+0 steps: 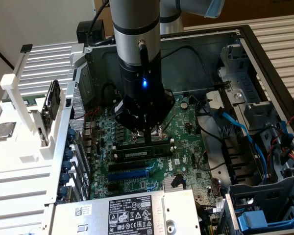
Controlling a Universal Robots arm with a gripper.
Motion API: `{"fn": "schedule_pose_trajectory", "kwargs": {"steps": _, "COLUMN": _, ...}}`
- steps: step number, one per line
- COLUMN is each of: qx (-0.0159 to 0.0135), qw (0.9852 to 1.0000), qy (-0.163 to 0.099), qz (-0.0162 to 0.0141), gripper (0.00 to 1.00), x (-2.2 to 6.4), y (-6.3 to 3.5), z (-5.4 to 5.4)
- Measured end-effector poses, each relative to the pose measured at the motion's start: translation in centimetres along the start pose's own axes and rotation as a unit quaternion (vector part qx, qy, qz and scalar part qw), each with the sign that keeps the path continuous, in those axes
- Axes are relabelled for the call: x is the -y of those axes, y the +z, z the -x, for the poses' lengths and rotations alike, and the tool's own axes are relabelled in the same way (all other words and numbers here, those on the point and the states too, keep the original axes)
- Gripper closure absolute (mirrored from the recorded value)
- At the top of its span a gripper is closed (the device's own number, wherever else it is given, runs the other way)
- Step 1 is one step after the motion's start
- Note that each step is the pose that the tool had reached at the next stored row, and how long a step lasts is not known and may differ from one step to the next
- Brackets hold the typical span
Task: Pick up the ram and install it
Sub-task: 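Press down the ram until it locks into place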
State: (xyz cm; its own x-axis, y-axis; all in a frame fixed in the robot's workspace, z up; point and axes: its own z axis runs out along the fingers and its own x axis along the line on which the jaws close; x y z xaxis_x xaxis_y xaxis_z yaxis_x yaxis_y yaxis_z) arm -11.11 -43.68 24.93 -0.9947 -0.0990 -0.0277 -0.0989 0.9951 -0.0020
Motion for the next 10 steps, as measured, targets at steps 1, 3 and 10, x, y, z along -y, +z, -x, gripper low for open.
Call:
{"fn": "schedule_pose_trajectory", "kwargs": {"steps": 1, "qx": 0.0000, "qw": 1.0000, "qy": 0.007, "qz": -0.0002, "gripper": 0.89, "x": 0.00, "y": 0.00, "z": 0.00}}
{"fn": "schedule_pose_trajectory", "kwargs": {"steps": 3, "qx": 0.0000, "qw": 0.9998, "qy": 0.020, "qz": -0.0005, "gripper": 0.89, "x": 0.00, "y": 0.00, "z": 0.00}}
{"fn": "schedule_pose_trajectory", "kwargs": {"steps": 10, "qx": -0.0001, "qw": 0.9985, "qy": 0.054, "qz": -0.0015, "gripper": 0.89, "x": 0.00, "y": 0.00, "z": 0.00}}
